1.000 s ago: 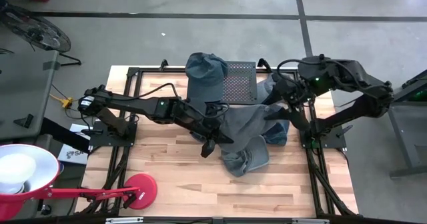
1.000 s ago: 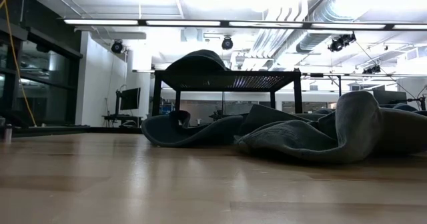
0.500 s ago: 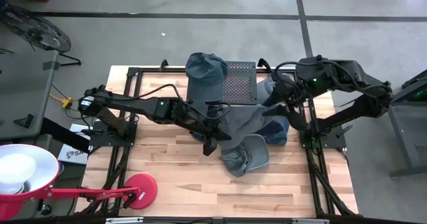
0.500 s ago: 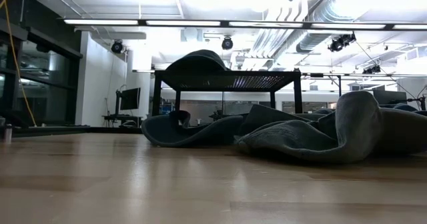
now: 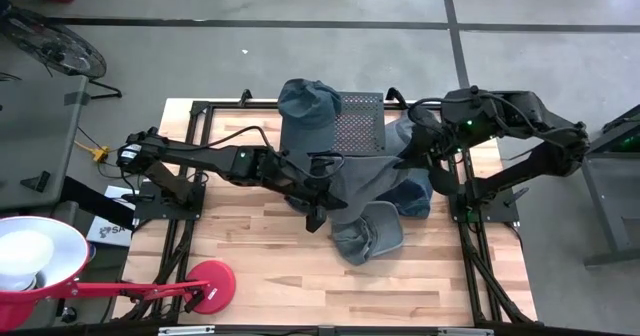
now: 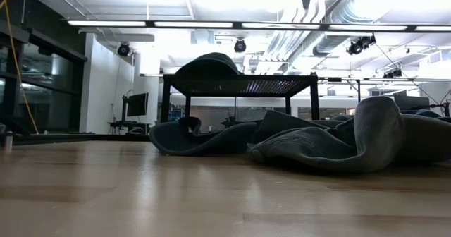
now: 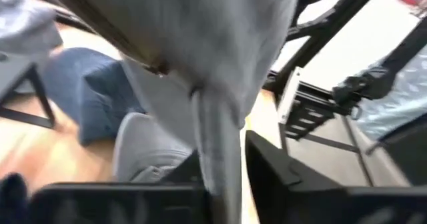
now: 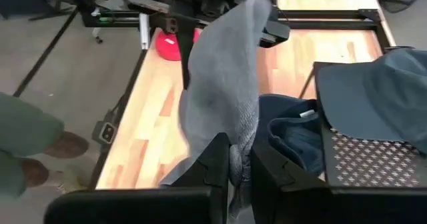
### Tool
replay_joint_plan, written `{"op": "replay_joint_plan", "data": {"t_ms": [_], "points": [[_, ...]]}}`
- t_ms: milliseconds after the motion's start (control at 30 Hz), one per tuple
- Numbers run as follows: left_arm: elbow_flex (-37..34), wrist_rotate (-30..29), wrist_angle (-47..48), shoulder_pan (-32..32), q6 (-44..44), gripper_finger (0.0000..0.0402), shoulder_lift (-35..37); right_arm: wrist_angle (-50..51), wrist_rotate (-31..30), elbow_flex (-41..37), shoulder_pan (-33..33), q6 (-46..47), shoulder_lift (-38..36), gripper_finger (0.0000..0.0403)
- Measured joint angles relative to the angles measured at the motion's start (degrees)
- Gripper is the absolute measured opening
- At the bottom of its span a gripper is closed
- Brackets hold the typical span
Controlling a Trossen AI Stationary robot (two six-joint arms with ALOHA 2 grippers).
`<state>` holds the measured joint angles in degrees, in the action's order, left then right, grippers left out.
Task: Pick & Place hat
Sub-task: Put the bottom left gray cap on the shelf
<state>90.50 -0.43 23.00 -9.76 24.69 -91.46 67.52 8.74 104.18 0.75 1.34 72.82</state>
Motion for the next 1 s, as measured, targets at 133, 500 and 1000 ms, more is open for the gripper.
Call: {"op": "replay_joint_plan", "data": {"t_ms": [133,500,1000], "points": [[0.0,-3.2,0.26,0.0,-1.95,0.0131,0.01,-0.04,-3.04,0.0,-0.02,0.65,0.0,0.0022],[0.02,-15.48,8.87,0.37,-2.74,0.0219,6.55,-3.09,-5.45,0.0,-1.98,1.62,0.0,0.0022],[0.04,-28.37,17.43,0.37,-12.94,0.022,19.42,-6.52,2.56,0.0,-15.51,1.39,1.24,0.0022]]}}
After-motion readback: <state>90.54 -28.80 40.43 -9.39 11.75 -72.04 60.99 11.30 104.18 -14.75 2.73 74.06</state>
